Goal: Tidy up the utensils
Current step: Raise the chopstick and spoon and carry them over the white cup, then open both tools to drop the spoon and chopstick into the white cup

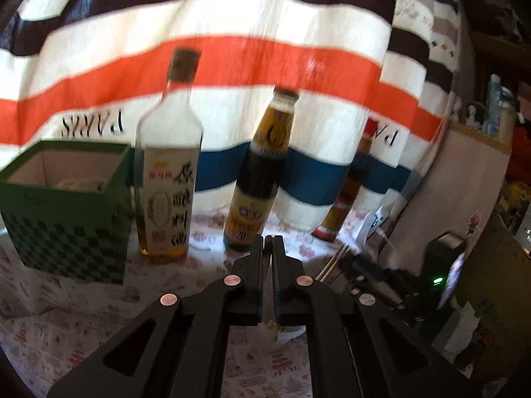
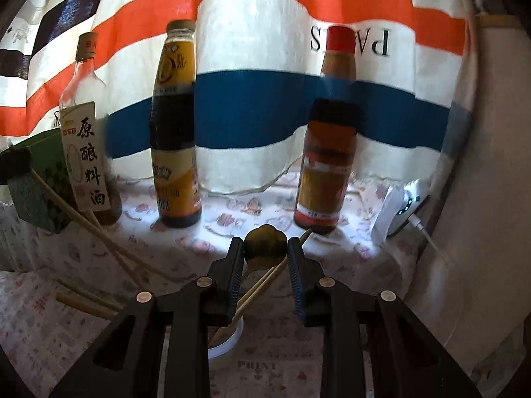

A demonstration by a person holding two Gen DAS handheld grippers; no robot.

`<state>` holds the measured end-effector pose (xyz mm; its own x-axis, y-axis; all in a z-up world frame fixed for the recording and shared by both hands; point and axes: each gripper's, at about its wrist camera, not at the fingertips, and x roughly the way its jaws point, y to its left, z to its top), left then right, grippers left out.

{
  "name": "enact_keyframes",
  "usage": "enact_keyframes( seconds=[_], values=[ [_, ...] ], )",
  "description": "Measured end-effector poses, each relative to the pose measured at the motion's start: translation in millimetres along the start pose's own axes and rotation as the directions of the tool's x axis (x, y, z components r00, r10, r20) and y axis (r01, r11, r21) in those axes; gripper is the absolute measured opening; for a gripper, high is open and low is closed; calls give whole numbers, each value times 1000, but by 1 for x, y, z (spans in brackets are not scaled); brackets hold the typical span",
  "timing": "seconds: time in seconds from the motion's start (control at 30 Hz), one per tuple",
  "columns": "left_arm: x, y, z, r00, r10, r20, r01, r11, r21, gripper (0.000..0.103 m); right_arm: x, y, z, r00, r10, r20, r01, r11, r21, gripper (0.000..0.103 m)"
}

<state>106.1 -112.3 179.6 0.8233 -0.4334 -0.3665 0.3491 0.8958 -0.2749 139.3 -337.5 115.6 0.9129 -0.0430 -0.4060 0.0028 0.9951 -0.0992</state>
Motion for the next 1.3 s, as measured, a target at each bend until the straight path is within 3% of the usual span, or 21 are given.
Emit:
enact_keyframes(
  seconds=[0.27, 0.6, 0.7, 0.83, 0.87, 0.93, 1.0, 1.07, 1.13, 1.2, 1.3],
  values=[
    [-18, -12, 7, 1000, -20, 23, 21, 1000, -4, 3, 8, 0, -2, 992, 103, -73, -101, 994, 42, 29],
    [36, -9, -20, 995, 8, -100, -8, 1000, -2, 3, 14, -9, -2, 984, 145, -106, -137, 987, 86, 29],
    [50, -3, -30, 992, 5, -129, -9, 999, -33, 4, 11, -11, -1, 982, 156, -103, -146, 985, 96, 29],
    [57, -4, -40, 989, 13, -148, -14, 1000, -6, 4, 1, -15, 2, 986, 153, -73, -145, 984, 101, 32],
    [55, -4, -41, 989, 6, -145, -7, 1000, -7, 6, -1, -15, 3, 986, 155, -67, -148, 984, 104, 34],
    [47, -5, -39, 991, 11, -136, -10, 1000, 9, 29, -6, -16, 4, 987, 155, -51, -149, 983, 108, 47],
    [31, -9, -35, 994, 46, -97, -41, 998, 49, 39, -11, -15, 4, 989, 141, -37, -137, 984, 113, 57],
    [9, -12, -30, 996, 74, -57, -69, 994, 90, 47, -18, -12, 3, 992, 123, -30, -119, 987, 108, 59],
    [-13, -12, -26, 995, 94, -20, -91, 990, 104, 63, -27, -8, 1, 991, 132, -27, -128, 986, 104, 67],
    [-33, -10, -23, 992, 123, 18, -124, 986, 115, 69, -39, -4, -1, 988, 155, -16, -152, 982, 113, 70],
    [-60, -3, -23, 985, 160, 68, -167, 978, 122, 69, -58, 6, -3, 984, 177, 2, -176, 979, 102, 76]
  ],
)
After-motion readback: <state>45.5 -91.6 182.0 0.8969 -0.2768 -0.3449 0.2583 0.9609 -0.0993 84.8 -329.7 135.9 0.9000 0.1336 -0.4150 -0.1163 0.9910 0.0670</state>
